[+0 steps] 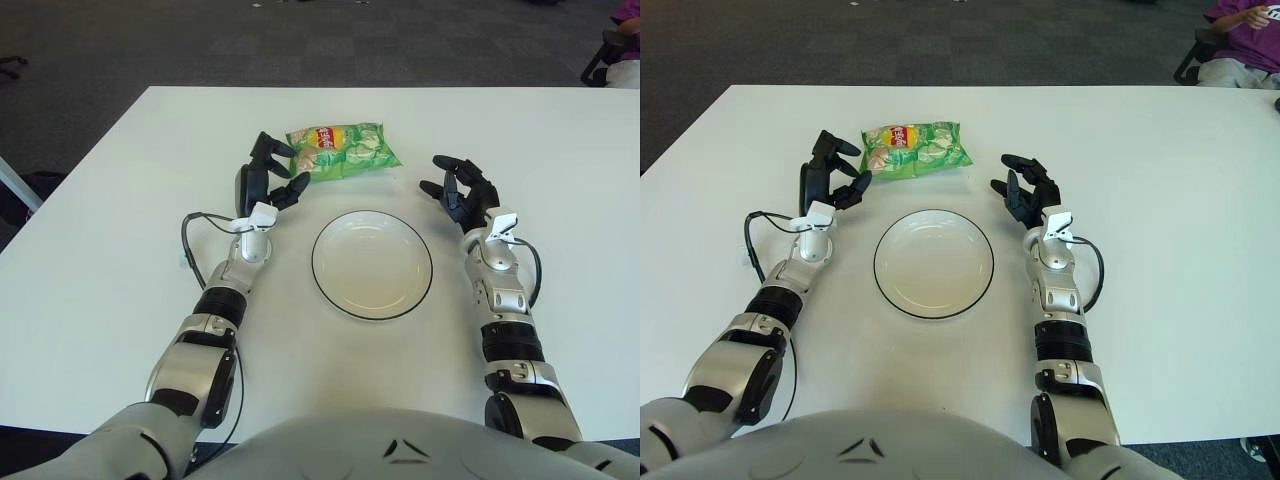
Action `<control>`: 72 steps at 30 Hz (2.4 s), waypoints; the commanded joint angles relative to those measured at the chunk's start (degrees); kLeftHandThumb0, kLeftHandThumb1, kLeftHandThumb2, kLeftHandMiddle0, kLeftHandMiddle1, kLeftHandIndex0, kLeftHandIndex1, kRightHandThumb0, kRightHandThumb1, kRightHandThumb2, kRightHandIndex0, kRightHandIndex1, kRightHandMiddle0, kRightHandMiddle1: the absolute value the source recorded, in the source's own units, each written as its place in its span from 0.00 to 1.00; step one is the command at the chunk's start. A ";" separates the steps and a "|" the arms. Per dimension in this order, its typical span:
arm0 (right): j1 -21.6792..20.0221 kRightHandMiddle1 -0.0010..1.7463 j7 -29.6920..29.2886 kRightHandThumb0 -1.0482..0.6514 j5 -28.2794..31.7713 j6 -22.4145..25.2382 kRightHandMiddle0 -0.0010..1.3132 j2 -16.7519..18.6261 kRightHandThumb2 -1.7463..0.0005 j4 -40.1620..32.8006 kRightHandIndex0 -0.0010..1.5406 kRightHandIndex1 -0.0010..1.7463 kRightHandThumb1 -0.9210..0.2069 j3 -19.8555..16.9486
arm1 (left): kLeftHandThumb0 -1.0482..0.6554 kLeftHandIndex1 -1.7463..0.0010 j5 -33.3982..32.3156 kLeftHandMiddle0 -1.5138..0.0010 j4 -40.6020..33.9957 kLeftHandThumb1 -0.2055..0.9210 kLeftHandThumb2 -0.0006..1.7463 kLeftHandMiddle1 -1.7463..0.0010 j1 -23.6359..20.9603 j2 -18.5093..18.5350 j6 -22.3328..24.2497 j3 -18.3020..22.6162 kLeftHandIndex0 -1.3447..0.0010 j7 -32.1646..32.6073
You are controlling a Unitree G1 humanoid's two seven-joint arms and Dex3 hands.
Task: Put the snack into the plate.
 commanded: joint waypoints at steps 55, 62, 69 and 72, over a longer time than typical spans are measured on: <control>-0.08 0.40 -0.57 0.38 -0.10 -0.82 0.35 -0.11 0.64 -0.25 0.64 0.01 0.00 0.19 | 0.24 1.00 21.59 1.00 -1.19 0.84 0.00 1.00 -11.57 16.58 27.46 -22.87 0.95 -1.04; -0.09 0.40 -0.60 0.38 -0.05 -0.74 0.34 -0.13 0.63 -0.35 0.64 0.01 0.00 0.14 | 0.25 1.00 21.25 1.00 1.28 0.85 0.00 1.00 -12.87 16.82 27.60 -23.06 0.96 -0.65; -0.20 0.40 -0.52 0.38 0.00 -0.98 0.34 -0.17 0.63 0.00 0.64 0.01 0.00 0.08 | 0.25 1.00 21.69 1.00 5.33 0.85 0.00 1.00 -14.68 16.03 27.64 -23.84 0.97 1.24; -0.19 0.40 -0.51 0.38 0.07 -0.98 0.34 -0.17 0.63 -0.04 0.64 0.01 0.00 0.04 | 0.25 1.00 22.21 1.00 7.34 0.85 0.00 1.00 -15.72 15.47 28.07 -24.55 0.97 2.30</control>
